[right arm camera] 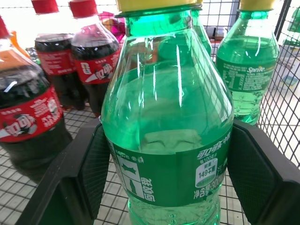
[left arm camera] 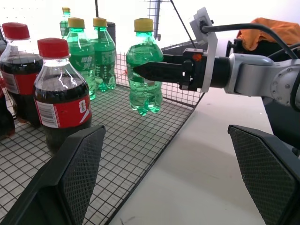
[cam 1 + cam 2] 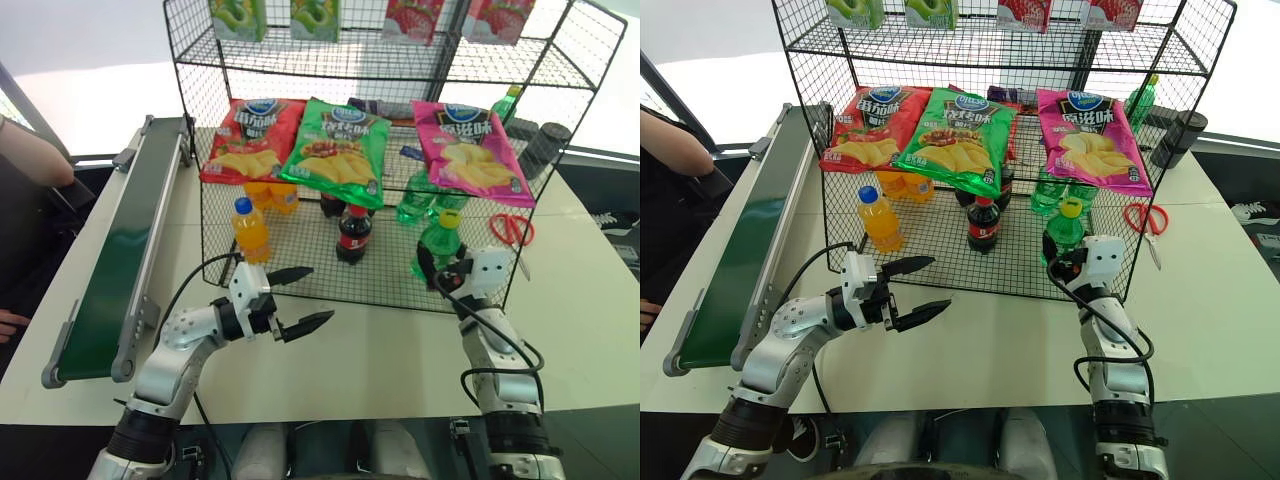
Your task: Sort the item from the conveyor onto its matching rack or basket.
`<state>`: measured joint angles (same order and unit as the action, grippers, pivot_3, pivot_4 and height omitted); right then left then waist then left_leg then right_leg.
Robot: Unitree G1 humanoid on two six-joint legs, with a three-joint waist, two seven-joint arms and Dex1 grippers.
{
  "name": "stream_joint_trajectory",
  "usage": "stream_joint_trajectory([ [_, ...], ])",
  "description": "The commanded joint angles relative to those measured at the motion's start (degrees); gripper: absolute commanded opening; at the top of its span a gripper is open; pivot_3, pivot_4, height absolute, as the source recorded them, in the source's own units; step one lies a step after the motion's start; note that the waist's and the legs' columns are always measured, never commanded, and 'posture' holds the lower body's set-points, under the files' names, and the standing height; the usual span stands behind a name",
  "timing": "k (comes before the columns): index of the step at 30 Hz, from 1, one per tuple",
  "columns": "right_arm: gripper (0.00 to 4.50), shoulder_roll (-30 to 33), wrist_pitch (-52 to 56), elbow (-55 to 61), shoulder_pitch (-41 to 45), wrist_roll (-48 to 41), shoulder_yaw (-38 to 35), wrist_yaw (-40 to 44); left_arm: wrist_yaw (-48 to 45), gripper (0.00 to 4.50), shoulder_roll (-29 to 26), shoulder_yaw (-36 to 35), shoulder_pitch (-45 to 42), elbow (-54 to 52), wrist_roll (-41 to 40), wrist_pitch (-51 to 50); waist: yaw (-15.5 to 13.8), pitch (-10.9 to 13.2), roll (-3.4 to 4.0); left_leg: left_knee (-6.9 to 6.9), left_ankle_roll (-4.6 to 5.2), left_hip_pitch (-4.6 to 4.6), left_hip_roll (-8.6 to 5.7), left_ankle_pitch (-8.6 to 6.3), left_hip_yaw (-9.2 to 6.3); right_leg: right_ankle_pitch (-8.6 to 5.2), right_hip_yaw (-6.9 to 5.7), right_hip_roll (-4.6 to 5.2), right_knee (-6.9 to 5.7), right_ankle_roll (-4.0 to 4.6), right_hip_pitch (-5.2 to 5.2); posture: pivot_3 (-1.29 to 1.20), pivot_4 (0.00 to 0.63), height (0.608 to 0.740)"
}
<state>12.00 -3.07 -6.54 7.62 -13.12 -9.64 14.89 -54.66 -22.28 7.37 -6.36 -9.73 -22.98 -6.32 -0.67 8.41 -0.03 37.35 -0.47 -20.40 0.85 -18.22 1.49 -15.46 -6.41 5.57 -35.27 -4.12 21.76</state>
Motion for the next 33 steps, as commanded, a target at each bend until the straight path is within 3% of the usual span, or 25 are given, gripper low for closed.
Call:
stream_joint_trajectory([
  [1, 3.02, -0.22, -3.27, -1.45, 2.56, -0.13, -1.97, -1.09, 0.27, 4.46, 0.19, -0.20, -0.37, -2.03, -0.15, 1.27, 0.01, 0.00, 0.01, 0.00, 0.00, 0.00, 0.00, 0.00, 0.00, 0.00, 0.00, 0.00, 0.00, 0.00, 0.00, 0.00, 0.150, 0.724],
  [13, 3.02, 0.42, -2.72, -6.22, 4.88, -1.58, -3.08, -0.17, -0.16, 4.46, 0.51, 0.89, -1.26, -0.38, 0.54, 2.51, 0.00, -0.02, 0.05, 0.01, -0.01, 0.02, 0.00, 0.01, 0.00, 0.00, 0.00, 0.01, -0.01, 0.00, -0.03, 0.00, 0.150, 0.724],
  [14, 4.07, 0.38, -2.66, -5.94, 4.72, -1.74, -2.98, 0.05, -0.13, 4.50, 0.58, 1.01, -1.34, -0.36, 0.59, 2.51, 0.02, -0.02, 0.05, 0.01, -0.01, 0.02, 0.00, 0.01, 0.00, 0.00, 0.00, 0.01, -0.01, 0.00, -0.03, 0.00, 0.150, 0.724],
  [16, 4.47, 0.21, -2.61, -5.17, 4.32, -1.77, -2.90, 0.09, -0.07, 4.50, 0.75, 1.23, -1.45, -0.41, 0.69, 2.47, 0.07, -0.02, 0.05, 0.01, -0.01, 0.02, 0.01, 0.00, 0.00, 0.00, 0.00, 0.01, -0.01, 0.00, -0.03, 0.00, 0.150, 0.724],
  [26, 4.47, 2.02, 0.11, 10.44, -6.29, 0.80, -1.43, -0.42, 0.34, 4.50, 0.36, 0.78, -1.75, -1.03, 0.50, 1.23, -0.04, -0.04, 0.08, -0.01, -0.01, 0.02, 0.02, 0.00, 0.00, 0.00, 0.01, 0.04, 0.01, -0.01, -0.03, 0.00, 0.150, 0.724],
  [33, 4.47, 7.50, 5.02, 25.22, -16.71, -0.10, 0.07, 5.36, 2.14, 4.50, -1.76, -1.55, -1.25, -0.90, 0.57, -1.91, -0.05, -0.06, 0.10, 0.00, 0.01, 0.05, 0.02, 0.00, 0.00, 0.00, 0.02, 0.03, -0.01, 0.00, -0.03, 0.00, 0.150, 0.724],
])
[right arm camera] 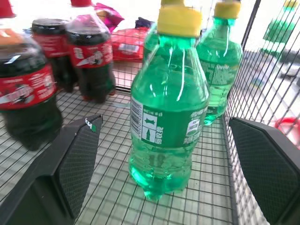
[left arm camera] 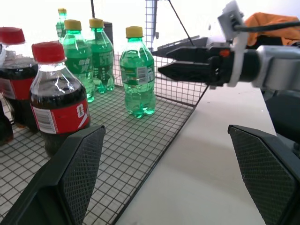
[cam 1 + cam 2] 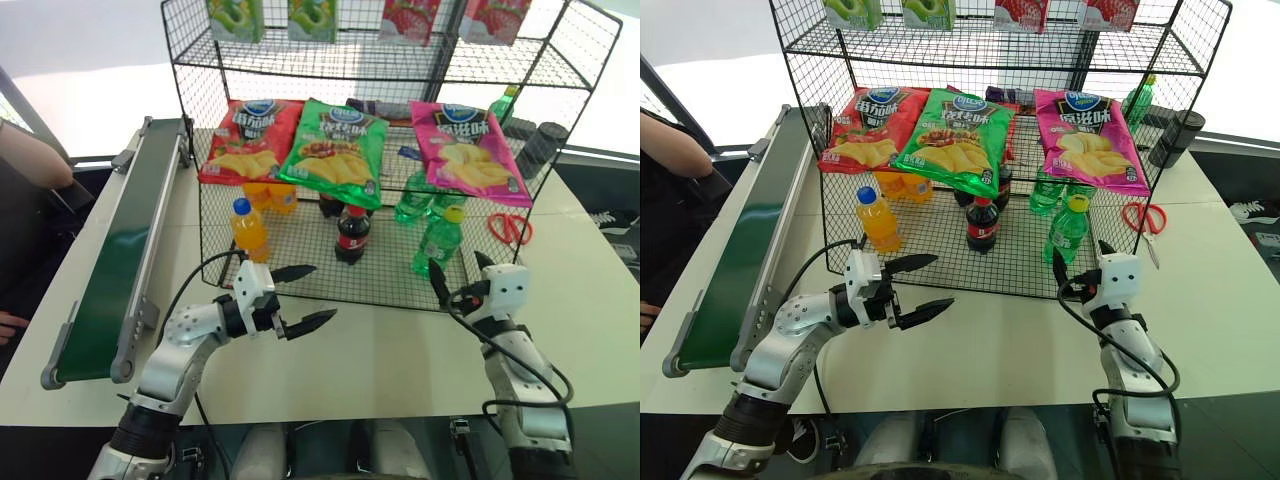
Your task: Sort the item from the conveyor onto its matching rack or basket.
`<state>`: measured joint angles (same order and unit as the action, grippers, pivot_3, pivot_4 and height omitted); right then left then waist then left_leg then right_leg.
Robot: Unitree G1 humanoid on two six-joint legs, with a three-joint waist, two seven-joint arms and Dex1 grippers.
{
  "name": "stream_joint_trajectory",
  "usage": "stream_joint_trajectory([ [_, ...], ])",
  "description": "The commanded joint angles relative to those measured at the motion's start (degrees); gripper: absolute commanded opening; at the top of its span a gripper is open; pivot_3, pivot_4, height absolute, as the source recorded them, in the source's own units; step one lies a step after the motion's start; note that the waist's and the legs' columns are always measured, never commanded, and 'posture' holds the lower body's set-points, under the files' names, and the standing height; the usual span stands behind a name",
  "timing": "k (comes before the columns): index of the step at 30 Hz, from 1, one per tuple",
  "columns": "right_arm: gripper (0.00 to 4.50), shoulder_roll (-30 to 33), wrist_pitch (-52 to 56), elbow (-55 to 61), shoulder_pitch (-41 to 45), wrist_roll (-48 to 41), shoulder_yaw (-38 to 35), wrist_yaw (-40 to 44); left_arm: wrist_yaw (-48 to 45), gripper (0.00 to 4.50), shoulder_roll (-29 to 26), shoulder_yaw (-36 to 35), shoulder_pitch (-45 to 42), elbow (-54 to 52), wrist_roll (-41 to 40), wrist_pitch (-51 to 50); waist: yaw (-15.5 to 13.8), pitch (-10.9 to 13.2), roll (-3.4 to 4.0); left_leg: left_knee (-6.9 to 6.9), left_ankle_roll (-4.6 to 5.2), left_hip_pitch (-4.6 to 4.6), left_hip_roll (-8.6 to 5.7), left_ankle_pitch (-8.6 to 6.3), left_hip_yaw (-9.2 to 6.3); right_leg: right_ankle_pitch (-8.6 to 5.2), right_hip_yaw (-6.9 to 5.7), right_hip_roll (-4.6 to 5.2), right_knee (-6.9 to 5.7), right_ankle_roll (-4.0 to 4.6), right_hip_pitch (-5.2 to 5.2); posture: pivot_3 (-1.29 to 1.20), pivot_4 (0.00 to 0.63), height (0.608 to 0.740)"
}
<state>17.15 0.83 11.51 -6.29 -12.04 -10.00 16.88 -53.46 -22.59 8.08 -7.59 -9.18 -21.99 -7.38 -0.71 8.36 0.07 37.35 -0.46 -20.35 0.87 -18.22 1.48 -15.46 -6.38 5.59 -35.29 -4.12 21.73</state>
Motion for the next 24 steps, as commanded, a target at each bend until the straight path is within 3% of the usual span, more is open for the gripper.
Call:
stream_joint_trajectory([
  [1, 4.47, 3.59, 1.48, 8.98, -4.42, -1.79, 0.55, 5.14, 1.29, 4.50, -2.14, -3.00, 0.25, -1.27, -0.26, -1.08, -0.03, 0.00, 0.00, 0.00, 0.00, -0.01, 0.01, 0.00, -0.01, 0.00, -0.01, -0.01, 0.00, 0.00, 0.01, 0.00, 0.150, 0.724],
  [5, 4.47, 8.23, 2.85, 13.76, -9.98, -5.95, -1.97, 11.44, 3.86, 4.50, -4.93, -6.85, 1.64, -0.30, 0.75, -0.82, -0.05, 0.00, -0.01, -0.01, 0.01, -0.01, 0.01, -0.01, -0.01, -0.01, 0.00, -0.01, 0.02, 0.00, 0.00, 0.00, 0.150, 0.724],
  [12, 4.47, 14.78, 4.99, 12.63, -16.98, -15.80, -13.46, 20.80, 4.37, 4.50, -11.32, -14.76, 7.68, 2.44, 0.44, -0.56, -0.08, -0.01, -0.04, -0.01, 0.02, 0.01, 0.01, -0.01, -0.01, -0.01, -0.01, 0.01, 0.04, 0.01, -0.01, 0.00, 0.150, 0.724],
  [24, 4.47, 16.19, 4.93, 8.40, -17.96, -16.14, -16.97, 24.80, 4.04, 4.50, -11.41, -15.81, 12.58, 2.65, 0.62, 2.45, -0.20, -0.06, -0.13, -0.02, 0.03, 0.01, 0.02, -0.02, -0.01, -0.01, 0.00, 0.10, 0.06, 0.02, -0.01, 0.00, 0.150, 0.724],
])
